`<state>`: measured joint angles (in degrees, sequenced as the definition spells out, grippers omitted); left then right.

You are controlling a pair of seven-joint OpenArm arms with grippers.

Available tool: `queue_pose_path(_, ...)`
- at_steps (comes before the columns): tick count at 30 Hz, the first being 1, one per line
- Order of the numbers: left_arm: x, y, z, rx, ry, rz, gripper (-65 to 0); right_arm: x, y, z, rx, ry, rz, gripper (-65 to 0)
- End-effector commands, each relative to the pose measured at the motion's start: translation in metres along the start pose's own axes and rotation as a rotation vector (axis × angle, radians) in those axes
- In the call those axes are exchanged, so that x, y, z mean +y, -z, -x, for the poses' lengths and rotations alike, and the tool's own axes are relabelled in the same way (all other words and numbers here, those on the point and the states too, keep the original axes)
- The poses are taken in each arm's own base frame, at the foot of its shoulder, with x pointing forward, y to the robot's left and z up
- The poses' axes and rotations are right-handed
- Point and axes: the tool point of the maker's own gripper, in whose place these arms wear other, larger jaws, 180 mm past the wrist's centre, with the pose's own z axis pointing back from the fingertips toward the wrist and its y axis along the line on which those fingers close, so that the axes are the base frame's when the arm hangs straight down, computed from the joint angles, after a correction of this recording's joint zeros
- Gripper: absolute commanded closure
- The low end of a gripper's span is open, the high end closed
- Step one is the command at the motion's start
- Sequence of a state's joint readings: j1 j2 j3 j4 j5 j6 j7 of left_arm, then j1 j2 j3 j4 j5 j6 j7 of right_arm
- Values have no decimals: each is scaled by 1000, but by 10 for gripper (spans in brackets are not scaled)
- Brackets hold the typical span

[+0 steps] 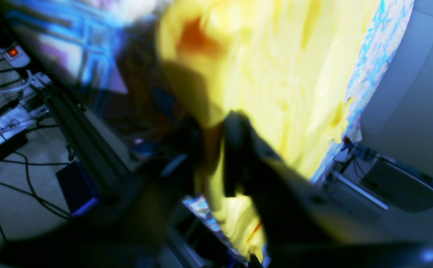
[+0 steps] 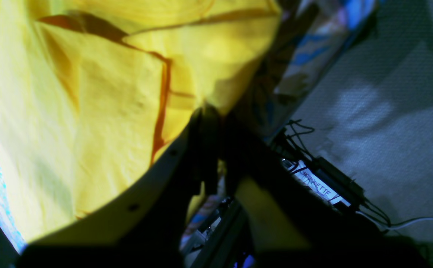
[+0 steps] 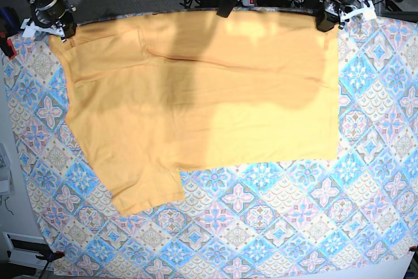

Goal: Fold the T-shirt properly
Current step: 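Open both grippers and release the shirt edge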

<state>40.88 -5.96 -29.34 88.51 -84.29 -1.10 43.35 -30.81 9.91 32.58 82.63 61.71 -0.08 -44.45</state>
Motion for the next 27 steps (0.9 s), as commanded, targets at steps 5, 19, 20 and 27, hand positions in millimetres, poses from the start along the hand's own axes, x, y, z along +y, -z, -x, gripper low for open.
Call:
queue_pose_path(5, -6, -4, -2, 5, 15, 19, -241, -3, -9, -20, -52, -7, 1, -97)
queue_pose_path(19, -3, -7, -3, 21, 21, 11, -241, -18, -23, -46, -134, 34, 26, -198)
queue_pose_path(20, -4, -9, -7, 13, 19, 13, -241, -18, -24, -47, -138, 35, 26, -198)
queue_pose_path(27, -47, -18, -19, -20, 98, 106, -241, 21, -34, -69, -203, -37, -51, -197)
